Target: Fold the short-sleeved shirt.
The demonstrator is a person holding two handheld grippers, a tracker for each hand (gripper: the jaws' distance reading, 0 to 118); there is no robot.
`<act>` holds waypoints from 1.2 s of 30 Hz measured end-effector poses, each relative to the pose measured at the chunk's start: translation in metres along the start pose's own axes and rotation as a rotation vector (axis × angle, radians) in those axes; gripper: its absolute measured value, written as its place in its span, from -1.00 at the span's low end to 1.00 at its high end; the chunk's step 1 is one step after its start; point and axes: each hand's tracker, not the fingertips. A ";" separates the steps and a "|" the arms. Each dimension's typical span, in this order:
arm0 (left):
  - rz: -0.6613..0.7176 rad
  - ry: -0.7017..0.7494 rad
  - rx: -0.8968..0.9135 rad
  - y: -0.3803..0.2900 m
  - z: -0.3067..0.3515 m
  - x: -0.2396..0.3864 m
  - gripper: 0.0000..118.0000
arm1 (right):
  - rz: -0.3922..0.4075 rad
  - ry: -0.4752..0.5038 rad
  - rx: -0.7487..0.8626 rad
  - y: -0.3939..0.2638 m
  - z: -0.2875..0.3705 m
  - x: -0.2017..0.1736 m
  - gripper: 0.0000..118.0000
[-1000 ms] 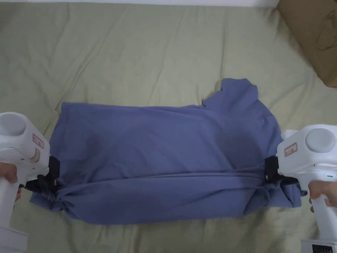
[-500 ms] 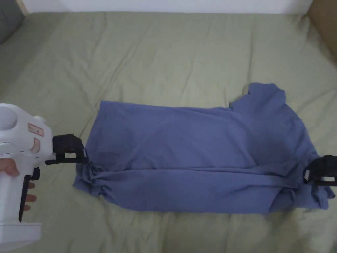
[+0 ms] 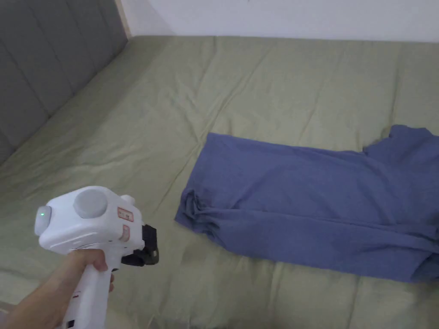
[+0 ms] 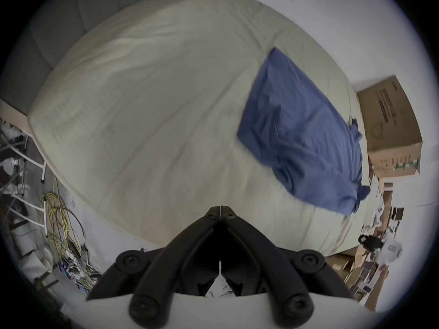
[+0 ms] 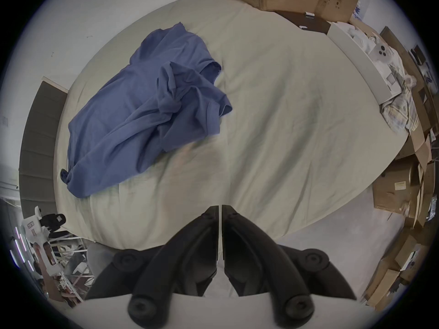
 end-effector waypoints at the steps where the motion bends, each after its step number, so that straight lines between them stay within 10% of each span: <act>1: -0.019 0.015 0.033 0.008 -0.007 0.000 -1.00 | 0.010 0.003 -0.009 0.000 -0.002 -0.003 -0.95; 7: -0.040 0.001 0.042 0.049 -0.041 0.028 -0.99 | 0.030 -0.008 -0.007 0.015 -0.010 -0.015 -0.95; 8: -0.043 -0.009 0.050 0.056 -0.045 0.032 -0.77 | 0.028 -0.006 -0.006 0.019 -0.011 -0.016 -0.95; 10: -0.029 -0.010 0.040 0.068 -0.055 0.036 0.83 | 0.014 0.007 -0.005 0.026 -0.013 -0.017 -0.95; 11: -0.021 -0.011 0.020 0.074 -0.063 0.038 0.99 | 0.008 0.010 -0.003 0.030 -0.014 -0.016 -0.95; 20: -0.040 -0.030 0.028 0.091 -0.094 0.054 0.90 | -0.007 -0.023 -0.007 0.052 -0.031 -0.011 -0.95; 23: -0.053 0.011 0.011 0.093 -0.099 0.059 -0.03 | -0.002 -0.023 0.000 0.053 -0.035 -0.009 -0.95; 26: -0.059 0.017 0.039 0.089 -0.082 0.062 -0.35 | 0.020 -0.033 0.015 0.055 -0.037 -0.009 -0.95; 27: -0.029 -0.054 0.035 0.090 -0.078 0.060 -0.74 | 0.030 -0.040 0.018 0.056 -0.040 -0.008 -0.95; 33: 0.015 -0.034 0.017 0.090 -0.080 0.068 -0.74 | 0.031 -0.027 0.040 0.064 -0.051 -0.003 -0.93; 35: 0.011 -0.029 0.015 0.092 -0.083 0.068 -0.74 | 0.040 -0.017 0.034 0.068 -0.055 -0.001 -0.46; 36: 0.006 -0.018 0.024 0.092 -0.084 0.068 -0.74 | 0.055 -0.021 0.010 0.072 -0.060 -0.002 0.36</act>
